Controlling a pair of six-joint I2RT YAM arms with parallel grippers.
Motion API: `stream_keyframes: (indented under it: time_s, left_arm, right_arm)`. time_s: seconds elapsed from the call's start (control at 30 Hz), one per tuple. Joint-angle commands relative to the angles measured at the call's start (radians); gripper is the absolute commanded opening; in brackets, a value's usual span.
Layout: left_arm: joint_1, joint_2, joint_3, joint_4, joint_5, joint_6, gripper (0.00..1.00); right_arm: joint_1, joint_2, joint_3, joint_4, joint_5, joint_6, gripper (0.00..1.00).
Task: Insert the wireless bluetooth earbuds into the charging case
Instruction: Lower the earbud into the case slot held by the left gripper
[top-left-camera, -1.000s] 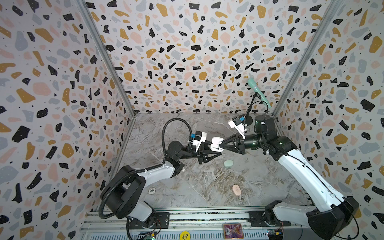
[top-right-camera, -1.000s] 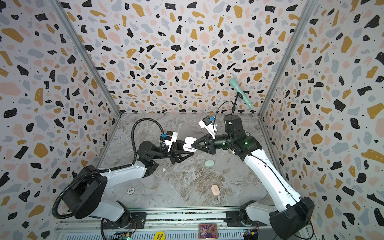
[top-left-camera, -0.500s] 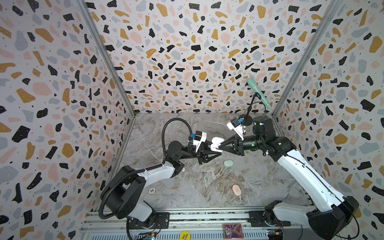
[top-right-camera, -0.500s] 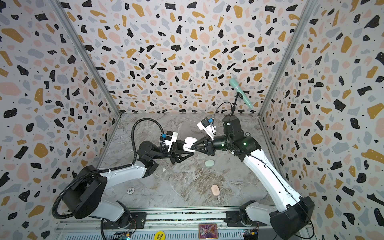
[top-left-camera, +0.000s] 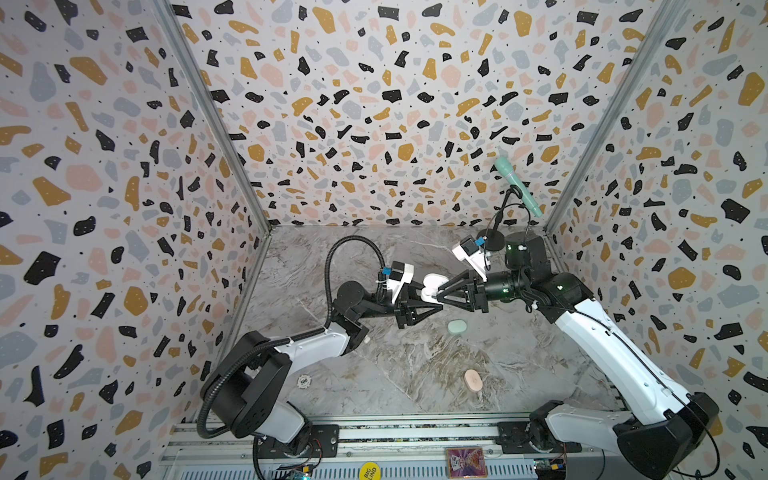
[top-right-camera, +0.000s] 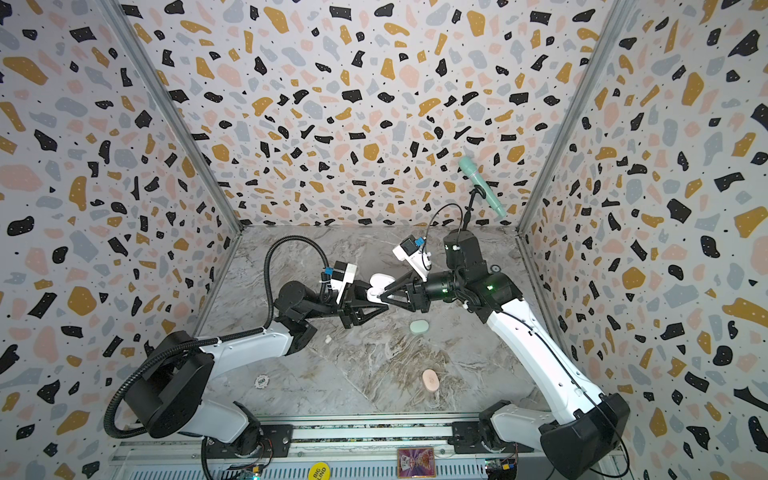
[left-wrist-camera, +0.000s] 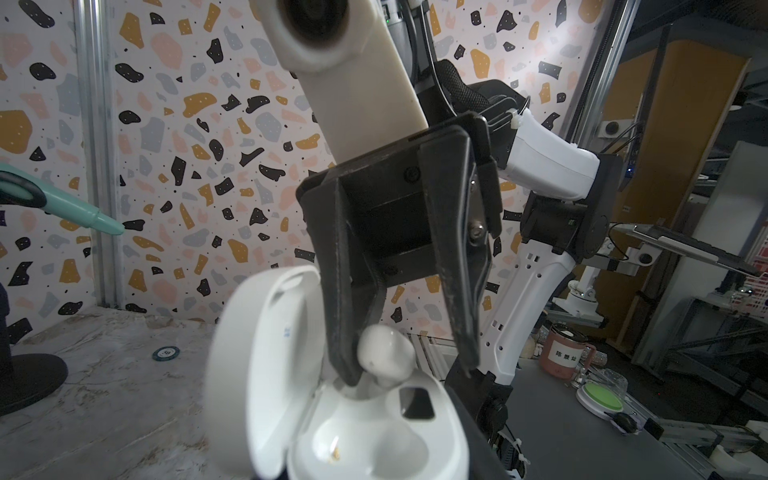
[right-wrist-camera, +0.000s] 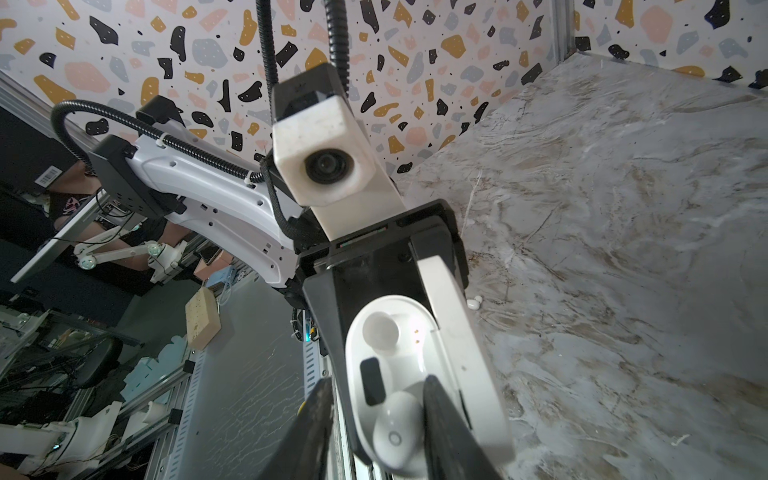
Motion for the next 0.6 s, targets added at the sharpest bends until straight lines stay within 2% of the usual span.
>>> stream_keyframes:
  time_s: [0.0,0.23,0.57]
  left_arm:
    - [-0.006,-0.031,0.028,0.082,0.014,0.014,0.33]
    - [-0.006,-0.034,0.027,0.083,0.014,0.009,0.33]
    - [0.001,-0.025,0.024,0.039,-0.005,0.046,0.32]
  right_arm:
    - [0.012,0.001,0.057,-0.035,0.041,-0.003,0.43]
    - [0.030,0.019,0.101,-0.053,0.085,0.008,0.47]
    - [0.053,0.016,0.174,-0.093,0.143,0.004,0.61]
